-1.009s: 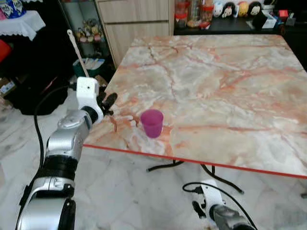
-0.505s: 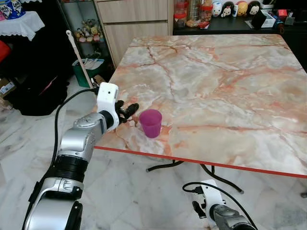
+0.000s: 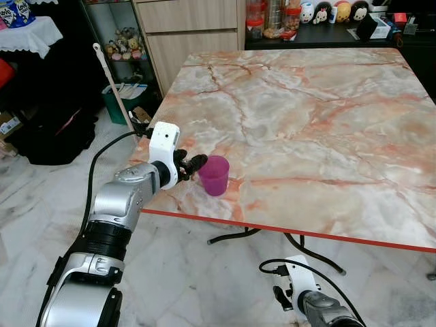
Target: Setting the table
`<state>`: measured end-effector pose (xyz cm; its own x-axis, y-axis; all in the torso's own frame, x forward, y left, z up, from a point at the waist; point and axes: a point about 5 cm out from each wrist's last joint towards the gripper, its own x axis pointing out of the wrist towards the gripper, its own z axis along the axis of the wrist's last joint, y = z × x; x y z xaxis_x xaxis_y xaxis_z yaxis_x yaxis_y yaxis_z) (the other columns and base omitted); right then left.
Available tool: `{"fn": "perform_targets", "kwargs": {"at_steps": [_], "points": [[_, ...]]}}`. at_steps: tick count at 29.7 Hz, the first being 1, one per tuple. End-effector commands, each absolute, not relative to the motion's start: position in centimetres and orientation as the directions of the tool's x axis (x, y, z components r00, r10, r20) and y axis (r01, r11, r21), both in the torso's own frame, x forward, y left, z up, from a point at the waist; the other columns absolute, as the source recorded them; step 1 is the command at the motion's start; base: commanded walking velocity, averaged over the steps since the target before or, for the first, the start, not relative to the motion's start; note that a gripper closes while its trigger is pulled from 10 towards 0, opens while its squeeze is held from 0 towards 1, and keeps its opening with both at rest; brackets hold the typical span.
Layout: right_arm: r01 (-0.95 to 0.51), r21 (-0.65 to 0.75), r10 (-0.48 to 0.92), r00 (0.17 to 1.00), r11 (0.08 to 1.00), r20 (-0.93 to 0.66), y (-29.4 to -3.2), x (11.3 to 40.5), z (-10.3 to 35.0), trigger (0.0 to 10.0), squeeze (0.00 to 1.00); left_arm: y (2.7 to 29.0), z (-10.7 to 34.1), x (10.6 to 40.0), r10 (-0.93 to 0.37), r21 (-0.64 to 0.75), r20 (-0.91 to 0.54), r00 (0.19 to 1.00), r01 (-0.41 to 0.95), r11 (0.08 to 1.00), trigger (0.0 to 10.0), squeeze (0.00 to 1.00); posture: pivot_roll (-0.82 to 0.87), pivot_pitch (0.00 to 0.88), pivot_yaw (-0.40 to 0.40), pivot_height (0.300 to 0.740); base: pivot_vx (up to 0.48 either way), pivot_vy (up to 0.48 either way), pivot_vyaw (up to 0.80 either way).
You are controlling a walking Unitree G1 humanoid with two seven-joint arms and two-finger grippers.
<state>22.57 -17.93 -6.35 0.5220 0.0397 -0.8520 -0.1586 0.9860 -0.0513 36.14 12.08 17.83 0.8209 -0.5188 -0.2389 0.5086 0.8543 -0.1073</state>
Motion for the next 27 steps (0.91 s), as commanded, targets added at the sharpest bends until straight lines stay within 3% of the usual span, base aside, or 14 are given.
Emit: {"fn": "perform_targets", "kwargs": {"at_steps": [1, 27], "points": [[-0.171, -0.046, 0.05, 0.514, 0.984, -0.857, -17.54, 22.49, -6.43, 10.0, 0.0, 11.91, 17.82, 35.82, -0.526, -0.093, -0.245, 0.814, 0.52, 0.849, 10.0, 0.0, -0.02, 0.065, 0.11, 0.74, 0.0, 0.0, 0.0], [-0.176, -0.046, 0.051, 0.51, 0.983, -0.859, -17.5, 22.49, -6.44, 10.0, 0.0, 10.97, 16.9, 35.41, -0.544, -0.06, -0.296, 0.785, 0.553, 0.831, 10.0, 0.0, -0.02, 0.065, 0.114, 0.74, 0.0, 0.0, 0.0]]}}
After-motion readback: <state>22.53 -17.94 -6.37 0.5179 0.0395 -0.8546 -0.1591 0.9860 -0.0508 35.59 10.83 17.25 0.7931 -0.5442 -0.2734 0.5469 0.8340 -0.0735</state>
